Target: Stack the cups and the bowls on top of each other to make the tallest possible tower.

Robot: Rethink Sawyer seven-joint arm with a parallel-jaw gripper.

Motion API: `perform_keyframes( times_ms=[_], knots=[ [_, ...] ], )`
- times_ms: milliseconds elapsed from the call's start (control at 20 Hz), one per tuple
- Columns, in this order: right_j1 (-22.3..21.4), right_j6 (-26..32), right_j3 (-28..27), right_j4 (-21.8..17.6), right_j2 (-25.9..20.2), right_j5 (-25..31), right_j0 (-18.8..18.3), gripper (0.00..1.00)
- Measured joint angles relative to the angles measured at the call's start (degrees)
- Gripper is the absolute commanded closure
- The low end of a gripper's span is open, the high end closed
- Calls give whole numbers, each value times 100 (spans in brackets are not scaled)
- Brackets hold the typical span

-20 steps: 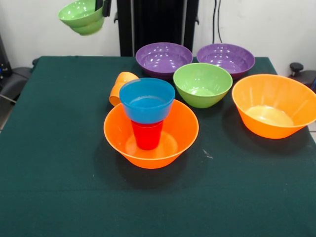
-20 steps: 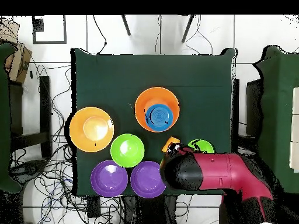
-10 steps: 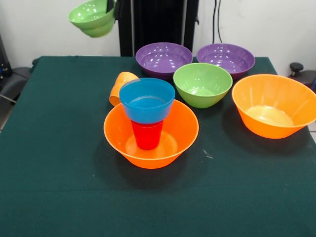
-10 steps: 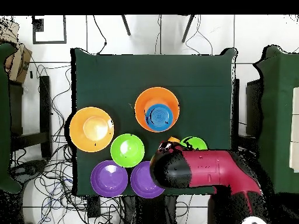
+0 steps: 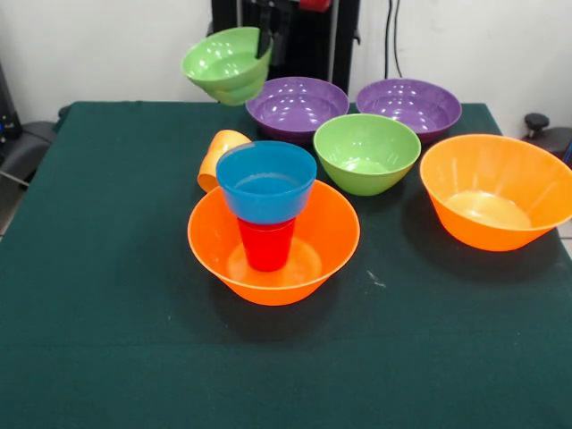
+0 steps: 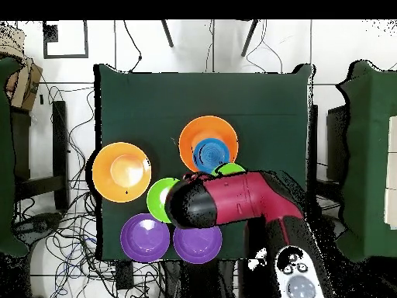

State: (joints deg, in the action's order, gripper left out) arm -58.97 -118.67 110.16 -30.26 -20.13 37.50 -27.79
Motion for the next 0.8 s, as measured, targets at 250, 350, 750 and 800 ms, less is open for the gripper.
perform_keyframes(
  times_ms=[250, 350, 750, 800],
  knots=[
    [229, 0, -283, 73, -1, 69, 121, 100],
    [284, 0, -381, 153, 1, 144, 119, 100],
    [358, 0, -631, 300, 5, 482, 197, 100],
    [368, 0, -665, 320, 14, 527, 249, 100]
  ],
)
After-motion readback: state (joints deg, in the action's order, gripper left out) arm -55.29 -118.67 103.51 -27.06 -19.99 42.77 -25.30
